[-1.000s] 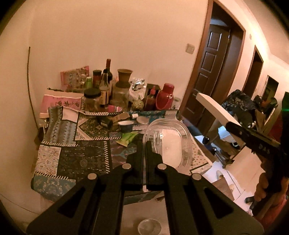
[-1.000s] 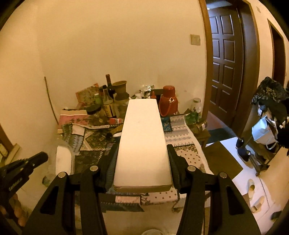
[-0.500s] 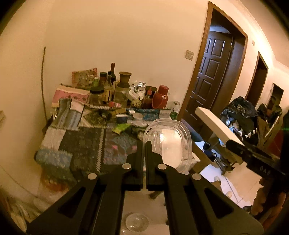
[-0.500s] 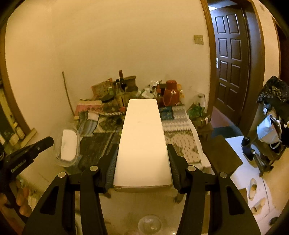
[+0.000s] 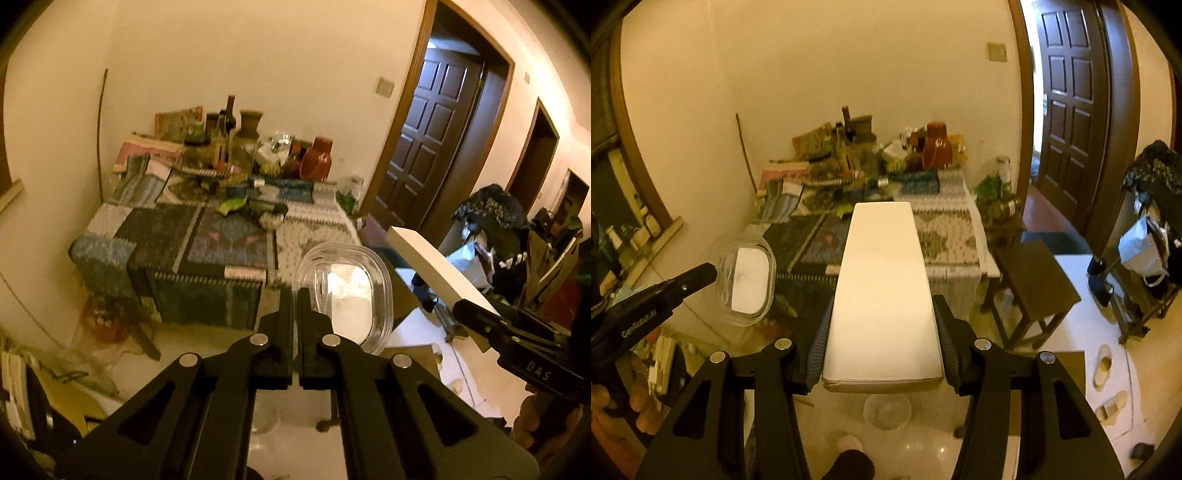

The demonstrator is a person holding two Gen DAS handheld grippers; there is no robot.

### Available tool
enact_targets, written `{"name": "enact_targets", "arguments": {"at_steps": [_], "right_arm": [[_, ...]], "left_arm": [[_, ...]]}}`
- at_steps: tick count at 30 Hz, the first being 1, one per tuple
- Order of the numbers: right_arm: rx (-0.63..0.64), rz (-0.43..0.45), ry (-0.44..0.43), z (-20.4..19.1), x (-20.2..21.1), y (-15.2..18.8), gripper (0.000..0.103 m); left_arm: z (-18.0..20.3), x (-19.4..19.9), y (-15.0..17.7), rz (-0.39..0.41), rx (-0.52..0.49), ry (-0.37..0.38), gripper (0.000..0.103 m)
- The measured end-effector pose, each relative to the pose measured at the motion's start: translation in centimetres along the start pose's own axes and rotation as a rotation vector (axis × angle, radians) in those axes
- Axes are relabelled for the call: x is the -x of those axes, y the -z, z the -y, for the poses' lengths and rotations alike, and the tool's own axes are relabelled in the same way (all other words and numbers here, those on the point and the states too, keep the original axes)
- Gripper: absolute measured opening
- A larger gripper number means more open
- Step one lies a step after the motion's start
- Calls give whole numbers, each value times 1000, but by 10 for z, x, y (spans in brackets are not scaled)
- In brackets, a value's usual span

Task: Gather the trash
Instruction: 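Lift the container and carton off the table with both tools, then lower both tools over the white floor basin and open them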

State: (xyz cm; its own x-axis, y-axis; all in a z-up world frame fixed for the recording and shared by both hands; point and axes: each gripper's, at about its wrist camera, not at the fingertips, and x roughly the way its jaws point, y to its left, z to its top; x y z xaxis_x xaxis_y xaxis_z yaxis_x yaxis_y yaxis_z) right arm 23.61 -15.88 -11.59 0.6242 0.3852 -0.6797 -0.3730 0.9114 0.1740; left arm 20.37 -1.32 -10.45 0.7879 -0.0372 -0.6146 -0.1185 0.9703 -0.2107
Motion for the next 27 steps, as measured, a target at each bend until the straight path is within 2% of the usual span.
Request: {"name": "enact_targets", "arguments": {"at_steps": [6, 11, 19, 27], "right_arm": [[-8, -81, -26, 5, -18, 34, 48], [-11, -186, -21, 12, -55, 73, 48], [-68, -331, 9, 22, -128, 139, 48], [-104, -451, 33, 31, -220, 221, 48]], "left_arm": [[-11, -26, 34, -99, 16, -41, 0], [-26, -60, 63, -189, 29, -45, 0], [-58, -146, 123, -325, 21, -47, 0], [-111, -256, 220, -472, 56, -67, 0]]}}
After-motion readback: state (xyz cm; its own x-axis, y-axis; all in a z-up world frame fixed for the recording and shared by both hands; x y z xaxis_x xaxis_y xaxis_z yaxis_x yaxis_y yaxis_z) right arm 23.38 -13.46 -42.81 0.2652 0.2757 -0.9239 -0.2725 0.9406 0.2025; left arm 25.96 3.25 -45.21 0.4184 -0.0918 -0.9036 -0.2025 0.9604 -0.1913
